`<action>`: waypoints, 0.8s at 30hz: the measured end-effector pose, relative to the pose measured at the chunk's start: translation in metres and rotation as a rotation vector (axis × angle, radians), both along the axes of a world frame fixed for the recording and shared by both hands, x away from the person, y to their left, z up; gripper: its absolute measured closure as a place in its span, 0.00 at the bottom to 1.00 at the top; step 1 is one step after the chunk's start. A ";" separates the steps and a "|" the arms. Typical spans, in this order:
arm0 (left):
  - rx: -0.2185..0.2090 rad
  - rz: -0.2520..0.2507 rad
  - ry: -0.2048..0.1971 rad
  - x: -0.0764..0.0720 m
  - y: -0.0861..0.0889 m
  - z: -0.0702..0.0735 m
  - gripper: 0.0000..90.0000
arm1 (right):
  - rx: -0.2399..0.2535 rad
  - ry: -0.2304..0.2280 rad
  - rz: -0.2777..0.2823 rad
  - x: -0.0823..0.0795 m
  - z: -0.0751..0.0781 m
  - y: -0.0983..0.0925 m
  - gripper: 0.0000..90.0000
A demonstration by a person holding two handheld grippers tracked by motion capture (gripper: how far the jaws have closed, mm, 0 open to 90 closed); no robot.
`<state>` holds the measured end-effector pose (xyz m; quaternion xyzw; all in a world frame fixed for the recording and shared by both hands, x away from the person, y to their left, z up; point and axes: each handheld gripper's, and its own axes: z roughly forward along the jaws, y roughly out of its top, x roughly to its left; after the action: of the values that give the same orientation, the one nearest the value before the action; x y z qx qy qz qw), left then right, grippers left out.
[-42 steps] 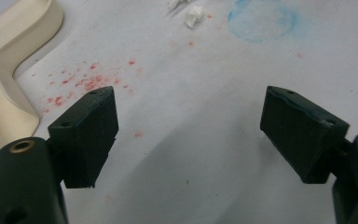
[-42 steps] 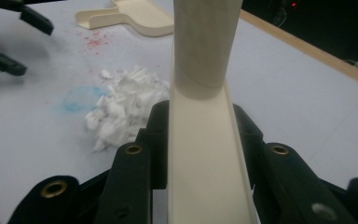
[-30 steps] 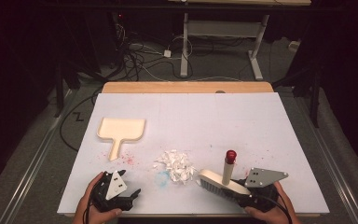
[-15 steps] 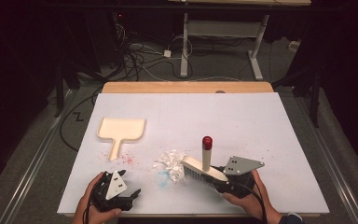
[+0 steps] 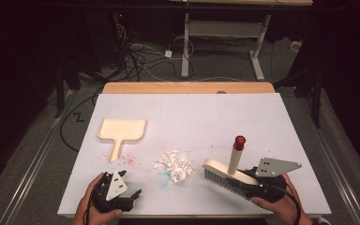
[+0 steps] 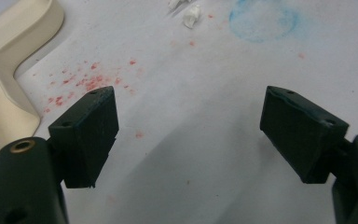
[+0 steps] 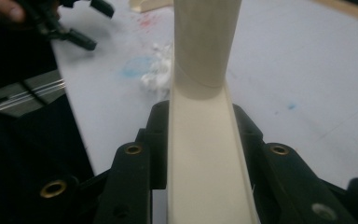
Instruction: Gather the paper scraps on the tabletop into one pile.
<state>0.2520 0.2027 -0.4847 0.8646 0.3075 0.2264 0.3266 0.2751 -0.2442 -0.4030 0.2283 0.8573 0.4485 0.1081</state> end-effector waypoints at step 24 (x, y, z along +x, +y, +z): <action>0.010 -0.012 -0.019 -0.001 -0.003 0.002 0.22 | -0.071 0.241 -0.103 0.064 -0.010 -0.046 0.74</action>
<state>0.2510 0.1995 -0.4832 0.8659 0.2981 0.2340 0.3265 0.3389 -0.2907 -0.4134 0.3201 0.8666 0.3813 0.0352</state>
